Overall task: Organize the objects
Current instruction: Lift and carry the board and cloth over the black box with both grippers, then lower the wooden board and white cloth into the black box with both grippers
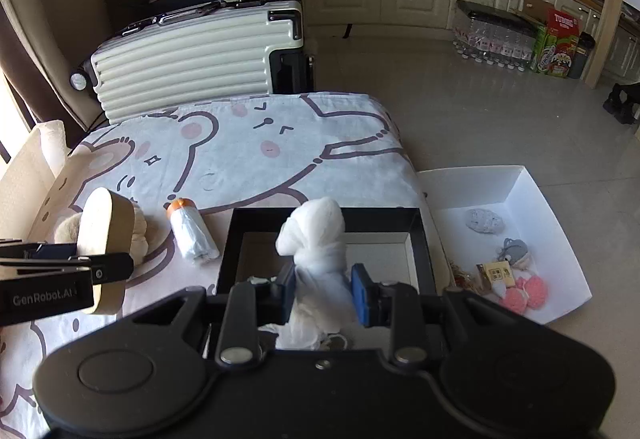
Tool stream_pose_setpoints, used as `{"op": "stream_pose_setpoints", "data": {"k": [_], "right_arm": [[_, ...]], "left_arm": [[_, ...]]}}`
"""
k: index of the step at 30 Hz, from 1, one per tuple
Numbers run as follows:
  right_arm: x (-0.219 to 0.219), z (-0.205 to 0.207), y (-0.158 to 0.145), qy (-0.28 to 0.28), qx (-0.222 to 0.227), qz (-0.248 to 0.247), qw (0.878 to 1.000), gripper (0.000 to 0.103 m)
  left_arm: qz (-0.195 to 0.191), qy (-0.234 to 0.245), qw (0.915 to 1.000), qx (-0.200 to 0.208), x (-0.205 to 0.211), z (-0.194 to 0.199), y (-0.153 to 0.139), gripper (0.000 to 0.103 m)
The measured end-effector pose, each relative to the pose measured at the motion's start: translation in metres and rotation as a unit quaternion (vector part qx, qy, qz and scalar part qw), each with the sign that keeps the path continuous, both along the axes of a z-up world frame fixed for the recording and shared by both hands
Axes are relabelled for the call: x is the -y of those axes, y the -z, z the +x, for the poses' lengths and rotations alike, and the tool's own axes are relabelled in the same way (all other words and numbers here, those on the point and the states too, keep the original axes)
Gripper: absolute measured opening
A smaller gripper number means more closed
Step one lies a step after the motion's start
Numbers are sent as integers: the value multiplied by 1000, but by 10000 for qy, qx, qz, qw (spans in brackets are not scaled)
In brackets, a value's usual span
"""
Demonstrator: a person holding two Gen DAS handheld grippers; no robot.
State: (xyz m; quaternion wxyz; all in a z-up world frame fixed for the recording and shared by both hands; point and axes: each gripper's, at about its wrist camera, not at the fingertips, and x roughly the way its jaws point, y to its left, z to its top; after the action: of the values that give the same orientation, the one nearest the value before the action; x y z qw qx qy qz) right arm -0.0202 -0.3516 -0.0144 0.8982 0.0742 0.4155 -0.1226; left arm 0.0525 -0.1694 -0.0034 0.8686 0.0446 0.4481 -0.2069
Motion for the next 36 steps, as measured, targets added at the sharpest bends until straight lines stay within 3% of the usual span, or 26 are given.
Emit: {"op": "stream_pose_setpoints", "data": {"k": [15,36], "right_arm": [[22,-5,17,19,-209,-26,9998,30],[43,5,65,-323,-940,-87,9950,30]], "left_arm": [[-372,199,9984,-363,35,4,18,44],[-330,242,9959,-802,82,28,64,44]]}}
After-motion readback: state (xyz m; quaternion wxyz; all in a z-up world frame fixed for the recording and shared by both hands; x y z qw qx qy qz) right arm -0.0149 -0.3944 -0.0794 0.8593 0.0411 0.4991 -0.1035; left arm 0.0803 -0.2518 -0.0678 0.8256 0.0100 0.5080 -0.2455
